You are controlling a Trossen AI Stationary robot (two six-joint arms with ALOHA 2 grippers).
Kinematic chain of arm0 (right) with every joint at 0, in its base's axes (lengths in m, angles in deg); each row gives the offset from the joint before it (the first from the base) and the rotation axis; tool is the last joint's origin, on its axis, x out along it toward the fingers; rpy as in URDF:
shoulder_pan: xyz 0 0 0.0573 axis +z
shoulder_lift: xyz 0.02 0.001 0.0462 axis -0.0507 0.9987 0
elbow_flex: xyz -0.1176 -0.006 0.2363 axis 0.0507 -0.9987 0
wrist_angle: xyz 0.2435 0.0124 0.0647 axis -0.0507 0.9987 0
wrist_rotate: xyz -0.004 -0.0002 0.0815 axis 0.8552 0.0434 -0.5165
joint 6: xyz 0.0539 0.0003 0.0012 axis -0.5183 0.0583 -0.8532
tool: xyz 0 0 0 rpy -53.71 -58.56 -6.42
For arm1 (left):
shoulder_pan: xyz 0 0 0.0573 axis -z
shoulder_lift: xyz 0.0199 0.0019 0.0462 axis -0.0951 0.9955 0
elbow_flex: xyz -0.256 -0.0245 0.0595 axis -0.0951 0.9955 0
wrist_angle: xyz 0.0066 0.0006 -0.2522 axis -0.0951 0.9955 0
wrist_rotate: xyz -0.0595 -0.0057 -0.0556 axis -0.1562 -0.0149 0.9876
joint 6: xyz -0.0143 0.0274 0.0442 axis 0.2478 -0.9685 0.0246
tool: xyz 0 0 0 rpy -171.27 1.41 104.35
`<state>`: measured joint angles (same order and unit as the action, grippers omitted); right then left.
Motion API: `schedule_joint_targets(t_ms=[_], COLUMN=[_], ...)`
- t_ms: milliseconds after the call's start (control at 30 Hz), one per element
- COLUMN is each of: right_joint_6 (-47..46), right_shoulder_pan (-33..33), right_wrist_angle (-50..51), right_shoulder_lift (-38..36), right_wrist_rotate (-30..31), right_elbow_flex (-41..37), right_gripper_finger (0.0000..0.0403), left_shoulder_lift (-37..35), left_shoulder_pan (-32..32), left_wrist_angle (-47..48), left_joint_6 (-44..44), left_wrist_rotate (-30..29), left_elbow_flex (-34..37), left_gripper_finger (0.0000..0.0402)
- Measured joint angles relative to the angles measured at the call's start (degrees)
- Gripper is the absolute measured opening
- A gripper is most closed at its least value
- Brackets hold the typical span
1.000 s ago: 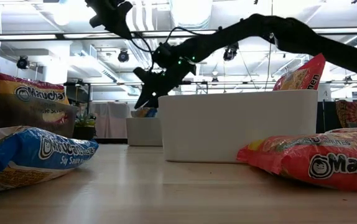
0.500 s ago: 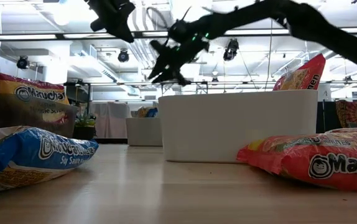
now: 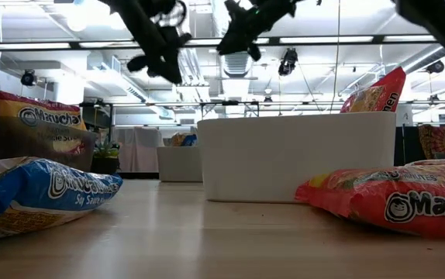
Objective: Sort Maruchan noodles
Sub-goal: Put the blue noodle pack into the gray bin
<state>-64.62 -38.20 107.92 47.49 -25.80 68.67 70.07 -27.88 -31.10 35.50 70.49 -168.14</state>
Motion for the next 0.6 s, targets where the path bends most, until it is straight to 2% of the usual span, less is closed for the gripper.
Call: schedule_joint_targets(t_ms=[133,233,433,600], right_joint_6=[0.6,0.6,0.0,-2.3], right_shoulder_pan=[0.0,0.0,0.0,0.0], right_wrist_angle=[0.7,0.6,0.3,-3.2], right_shoulder_lift=[-4.5,-8.0,-14.0,-17.8], right_wrist_rotate=[0.0,0.1,3.2,4.5], right_elbow_flex=[-3.1,-6.9,-15.9,-24.3], right_gripper_finger=[0.0061,0.0061,0.0061,0.0061], left_shoulder_lift=[4.8,8.6,14.9,16.9], left_shoulder_pan=[-0.1,-0.1,-0.4,-0.5], left_wrist_angle=[0.1,0.3,4.5,6.4], left_joint_6=[5.9,7.7,13.9,15.7], left_wrist_rotate=[3.2,5.8,6.9,6.5], left_elbow_flex=[0.0,0.0,0.0,0.0], left_gripper_finger=[0.0040,0.0057,0.0132,0.0195])
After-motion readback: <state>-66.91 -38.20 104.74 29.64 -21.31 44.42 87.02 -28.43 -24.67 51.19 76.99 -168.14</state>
